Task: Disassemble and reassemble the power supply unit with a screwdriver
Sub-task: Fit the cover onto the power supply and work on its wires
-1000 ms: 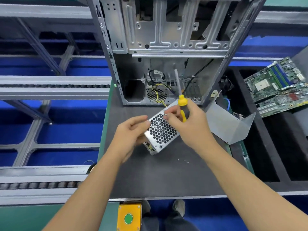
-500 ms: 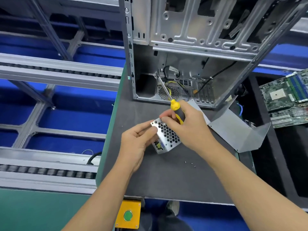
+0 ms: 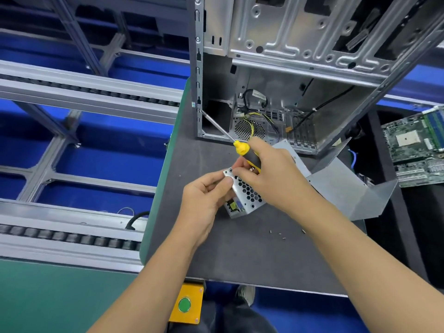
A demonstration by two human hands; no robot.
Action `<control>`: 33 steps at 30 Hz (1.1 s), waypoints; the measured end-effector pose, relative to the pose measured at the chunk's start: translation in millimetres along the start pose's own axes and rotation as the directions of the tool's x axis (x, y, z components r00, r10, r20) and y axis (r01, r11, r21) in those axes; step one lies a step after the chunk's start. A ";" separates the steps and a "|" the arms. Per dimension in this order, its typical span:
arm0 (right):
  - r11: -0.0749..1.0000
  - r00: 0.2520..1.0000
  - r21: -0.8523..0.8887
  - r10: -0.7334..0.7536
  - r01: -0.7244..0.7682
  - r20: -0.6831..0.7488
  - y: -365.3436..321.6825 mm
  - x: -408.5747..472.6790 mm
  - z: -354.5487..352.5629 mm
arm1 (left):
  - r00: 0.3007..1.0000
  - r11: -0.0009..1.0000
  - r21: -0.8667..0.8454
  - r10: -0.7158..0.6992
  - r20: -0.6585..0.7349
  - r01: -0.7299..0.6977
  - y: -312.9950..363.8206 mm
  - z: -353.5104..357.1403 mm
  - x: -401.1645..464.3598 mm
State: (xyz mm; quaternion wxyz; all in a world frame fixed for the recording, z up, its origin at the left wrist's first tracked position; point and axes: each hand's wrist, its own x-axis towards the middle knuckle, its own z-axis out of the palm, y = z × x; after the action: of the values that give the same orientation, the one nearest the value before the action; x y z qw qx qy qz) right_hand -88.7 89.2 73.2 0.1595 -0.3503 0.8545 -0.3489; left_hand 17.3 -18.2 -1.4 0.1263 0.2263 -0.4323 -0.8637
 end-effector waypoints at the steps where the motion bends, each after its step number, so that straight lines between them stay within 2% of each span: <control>1: 1.000 1.000 -0.023 -0.008 0.008 0.008 -1.5 1.2 -0.1 | 1.000 1.000 -0.006 -0.005 -0.002 0.005 0.1 -0.4 0.5; 7: 0.980 0.995 -0.181 -0.066 0.078 0.071 -7.9 5.8 -2.5 | 0.999 0.998 -0.043 -0.044 -0.005 0.044 3.7 1.0 0.2; 11: 0.907 0.979 -0.379 -0.133 0.184 0.158 -17.0 13.0 -4.4 | 0.995 0.994 -0.043 -0.100 -0.028 0.099 6.8 2.8 -0.5; 14: 0.859 0.972 -0.461 -0.158 0.223 0.175 -24.5 19.3 -2.6 | 0.989 0.990 -0.051 -0.137 -0.052 0.134 9.7 3.3 0.1; 20: 0.911 0.983 -0.381 -0.110 0.158 0.145 -19.9 19.5 -5.1 | 0.975 0.976 -0.078 -0.207 -0.086 0.201 14.2 9.1 2.3; 24: 0.944 0.987 -0.292 -0.128 0.153 0.101 -18.7 12.5 -5.8 | 0.966 0.972 -0.073 -0.229 -0.120 0.222 15.4 11.4 3.7; 33: 0.982 0.997 -0.172 -0.082 0.082 0.007 -8.9 11.7 -2.2 | 0.963 0.968 -0.026 -0.250 -0.097 0.248 19.4 7.6 5.2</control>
State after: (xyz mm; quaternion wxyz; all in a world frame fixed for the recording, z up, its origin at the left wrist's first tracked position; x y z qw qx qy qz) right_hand -93.7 77.4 80.7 0.1138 -0.3977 0.8663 -0.2800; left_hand 9.4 -26.6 16.7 0.0397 0.3208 -0.3878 -0.8632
